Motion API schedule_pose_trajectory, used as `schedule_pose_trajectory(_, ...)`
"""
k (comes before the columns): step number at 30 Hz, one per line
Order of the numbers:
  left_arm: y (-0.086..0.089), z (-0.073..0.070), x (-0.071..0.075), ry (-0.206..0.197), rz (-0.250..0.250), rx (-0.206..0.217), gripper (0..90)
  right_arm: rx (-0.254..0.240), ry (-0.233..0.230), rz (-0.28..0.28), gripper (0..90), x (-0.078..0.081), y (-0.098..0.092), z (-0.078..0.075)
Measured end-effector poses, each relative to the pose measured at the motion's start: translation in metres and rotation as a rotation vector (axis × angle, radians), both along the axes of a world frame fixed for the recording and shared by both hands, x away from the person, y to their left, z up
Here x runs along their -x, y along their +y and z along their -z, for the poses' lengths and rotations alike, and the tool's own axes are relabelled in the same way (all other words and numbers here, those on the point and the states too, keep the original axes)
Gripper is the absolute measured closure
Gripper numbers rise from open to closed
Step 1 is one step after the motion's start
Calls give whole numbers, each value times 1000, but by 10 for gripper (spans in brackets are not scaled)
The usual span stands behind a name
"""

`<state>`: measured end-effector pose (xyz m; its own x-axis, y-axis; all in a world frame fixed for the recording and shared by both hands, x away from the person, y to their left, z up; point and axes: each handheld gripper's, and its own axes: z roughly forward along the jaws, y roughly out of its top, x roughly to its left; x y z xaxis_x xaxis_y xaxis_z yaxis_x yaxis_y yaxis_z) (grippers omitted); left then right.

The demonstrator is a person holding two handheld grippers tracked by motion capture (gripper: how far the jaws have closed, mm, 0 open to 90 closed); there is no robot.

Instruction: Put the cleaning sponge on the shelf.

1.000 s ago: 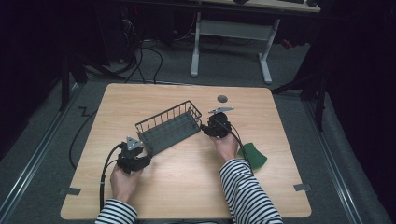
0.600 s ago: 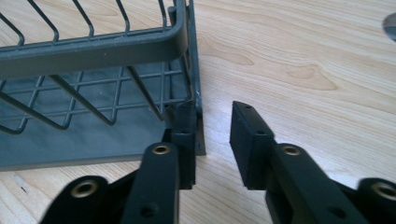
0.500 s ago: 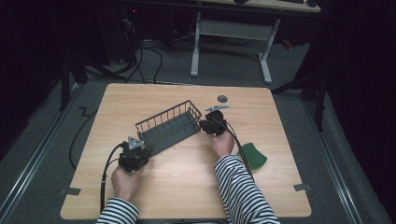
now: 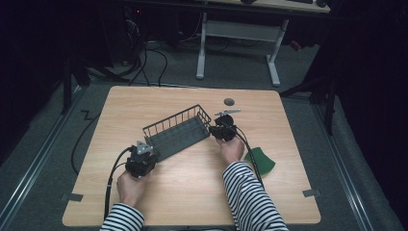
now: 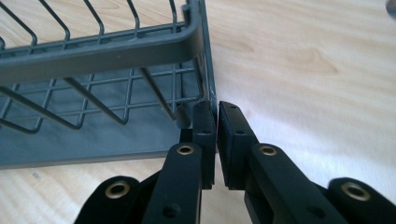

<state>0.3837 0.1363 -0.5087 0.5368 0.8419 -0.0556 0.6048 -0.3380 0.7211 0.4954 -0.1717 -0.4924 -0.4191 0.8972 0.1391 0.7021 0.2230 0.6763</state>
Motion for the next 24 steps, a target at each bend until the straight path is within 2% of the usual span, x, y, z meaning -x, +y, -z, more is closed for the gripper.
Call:
schedule_pose_trajectory(3,-4,1,5,-2,19,1,863,12,14,5,863,7,-6,-2)
schedule_pose_trajectory(6,-8,0,9,-4,33,-5,864,1,26,22,861,16,-12,-2)
schedule_pose_trajectory(8,-10,0,11,4,41,-7,864,22,22,24,864,22,-14,-3)
schedule_pose_trajectory(14,-16,-1,16,7,63,-6,864,62,65,24,866,37,-22,-9)
schedule_pose_trajectory(21,-27,-1,24,8,102,-8,864,69,71,23,866,51,-36,-10)
schedule_pose_trajectory(24,-29,-1,27,7,111,-6,863,55,72,21,866,58,-44,-10)
